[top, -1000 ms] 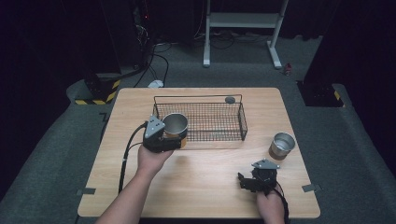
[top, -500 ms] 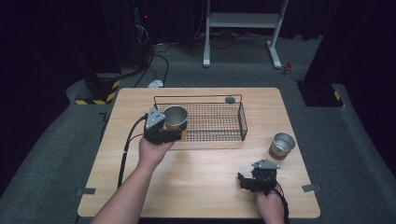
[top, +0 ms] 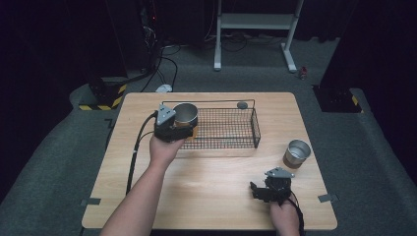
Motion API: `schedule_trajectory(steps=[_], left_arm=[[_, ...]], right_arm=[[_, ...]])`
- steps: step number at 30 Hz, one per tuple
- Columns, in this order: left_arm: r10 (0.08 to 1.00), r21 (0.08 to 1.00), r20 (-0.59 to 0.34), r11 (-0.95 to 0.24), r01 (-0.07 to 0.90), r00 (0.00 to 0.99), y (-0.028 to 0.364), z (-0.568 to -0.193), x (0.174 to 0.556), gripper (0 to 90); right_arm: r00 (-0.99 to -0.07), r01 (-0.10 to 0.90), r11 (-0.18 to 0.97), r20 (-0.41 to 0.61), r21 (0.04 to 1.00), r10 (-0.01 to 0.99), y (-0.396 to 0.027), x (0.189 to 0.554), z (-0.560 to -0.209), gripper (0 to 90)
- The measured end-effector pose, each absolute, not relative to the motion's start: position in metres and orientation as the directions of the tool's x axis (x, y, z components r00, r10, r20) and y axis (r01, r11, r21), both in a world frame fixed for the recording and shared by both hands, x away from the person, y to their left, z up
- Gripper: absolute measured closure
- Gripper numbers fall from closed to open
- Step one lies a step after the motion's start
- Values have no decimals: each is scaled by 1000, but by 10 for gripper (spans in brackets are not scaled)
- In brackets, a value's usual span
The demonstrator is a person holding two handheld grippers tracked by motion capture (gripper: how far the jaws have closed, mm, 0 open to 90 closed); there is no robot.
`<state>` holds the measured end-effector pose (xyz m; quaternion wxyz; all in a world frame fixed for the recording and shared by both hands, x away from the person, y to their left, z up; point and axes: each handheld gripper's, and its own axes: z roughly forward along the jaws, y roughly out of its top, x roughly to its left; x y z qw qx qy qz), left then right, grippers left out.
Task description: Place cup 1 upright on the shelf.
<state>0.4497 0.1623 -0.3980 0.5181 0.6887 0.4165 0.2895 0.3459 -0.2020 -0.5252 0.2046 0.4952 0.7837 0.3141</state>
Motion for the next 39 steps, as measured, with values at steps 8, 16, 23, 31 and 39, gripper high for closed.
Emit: schedule_trajectory(steps=[8, 16, 23, 31, 39], left_arm=[[877, 959, -48, -93, 267, 477, 158, -400, 464, 136], [882, 952, -34, -114, 284, 470, 149, -407, 477, 136], [884, 951, -32, -116, 285, 467, 144, -410, 484, 136], [889, 937, -43, -122, 327, 457, 141, -421, 492, 136], [884, 927, -43, -139, 349, 465, 133, -433, 497, 136]], right_arm=[[-425, 648, 311, -8, 695, 905, -202, 346, -525, 83], [-425, 648, 312, -10, 695, 905, -202, 346, -525, 83], [-426, 647, 312, -10, 695, 905, -202, 346, -525, 83], [-426, 647, 312, -10, 695, 905, -202, 346, -525, 83], [-426, 647, 312, -10, 695, 905, -202, 346, -525, 83]])
